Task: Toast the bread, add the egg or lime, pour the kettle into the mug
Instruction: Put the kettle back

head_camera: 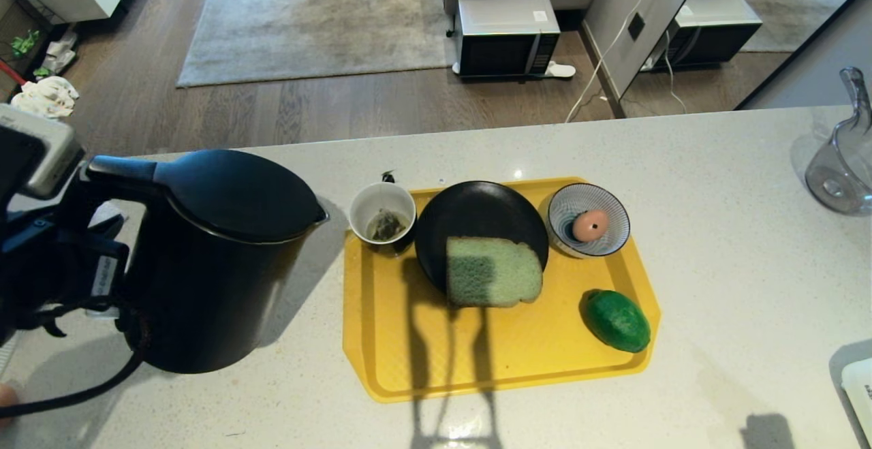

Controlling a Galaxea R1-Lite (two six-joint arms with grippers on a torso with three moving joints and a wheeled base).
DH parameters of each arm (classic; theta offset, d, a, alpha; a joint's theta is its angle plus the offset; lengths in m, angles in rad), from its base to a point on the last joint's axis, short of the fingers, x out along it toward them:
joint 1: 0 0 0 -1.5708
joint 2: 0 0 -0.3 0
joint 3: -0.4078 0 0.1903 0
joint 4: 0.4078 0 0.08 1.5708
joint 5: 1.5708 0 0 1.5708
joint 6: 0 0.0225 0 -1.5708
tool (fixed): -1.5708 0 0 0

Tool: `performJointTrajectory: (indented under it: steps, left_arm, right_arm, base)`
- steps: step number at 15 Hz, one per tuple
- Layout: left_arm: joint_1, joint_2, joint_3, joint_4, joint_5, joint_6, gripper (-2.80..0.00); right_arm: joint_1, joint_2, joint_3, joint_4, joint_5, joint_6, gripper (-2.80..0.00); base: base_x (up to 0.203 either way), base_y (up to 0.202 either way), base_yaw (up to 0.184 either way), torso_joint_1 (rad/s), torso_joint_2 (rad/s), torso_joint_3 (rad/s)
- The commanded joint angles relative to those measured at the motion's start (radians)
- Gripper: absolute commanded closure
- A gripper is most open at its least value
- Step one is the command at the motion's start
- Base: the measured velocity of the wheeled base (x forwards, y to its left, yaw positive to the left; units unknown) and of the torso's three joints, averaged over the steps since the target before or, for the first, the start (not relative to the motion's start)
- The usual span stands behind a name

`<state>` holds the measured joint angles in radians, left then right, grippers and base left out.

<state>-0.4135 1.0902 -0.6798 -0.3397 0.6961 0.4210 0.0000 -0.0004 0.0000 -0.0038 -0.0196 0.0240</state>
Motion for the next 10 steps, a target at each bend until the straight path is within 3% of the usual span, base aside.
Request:
performJointTrajectory:
  steps: [1, 3, 5, 8, 10]
  left_arm:
    - [0.159, -0.015, 0.140, -0.231, -0.165, -0.005, 0.00]
    - [0.279, -0.018, 0.205, -0.335, -0.364, -0.039, 0.00]
    - [0.332, -0.018, 0.238, -0.367, -0.516, -0.089, 0.00]
    - [0.337, -0.011, 0.259, -0.373, -0.679, -0.166, 0.00]
    - [0.375, 0.015, 0.259, -0.381, -0.744, -0.195, 0.00]
  right_arm:
    - [0.000, 0.000, 0.000, 0.001, 0.000, 0.001, 0.00]
    - [0.000, 0.000, 0.000, -0.001, 0.001, 0.001, 0.00]
    - [0.000, 0.000, 0.000, 0.001, 0.000, 0.001, 0.00]
    - [0.000, 0.000, 0.000, 0.000, 0.000, 0.001, 0.00]
    - [0.000, 0.000, 0.000, 0.001, 0.000, 0.001, 0.00]
  base:
    - [0.000, 0.000, 0.000, 0.000, 0.00, 0.000]
    - [0.000, 0.000, 0.000, 0.000, 0.00, 0.000]
    - [0.000, 0.000, 0.000, 0.000, 0.00, 0.000]
    - [0.000, 0.000, 0.000, 0.000, 0.00, 0.000]
    - [0.000, 0.000, 0.000, 0.000, 0.00, 0.000]
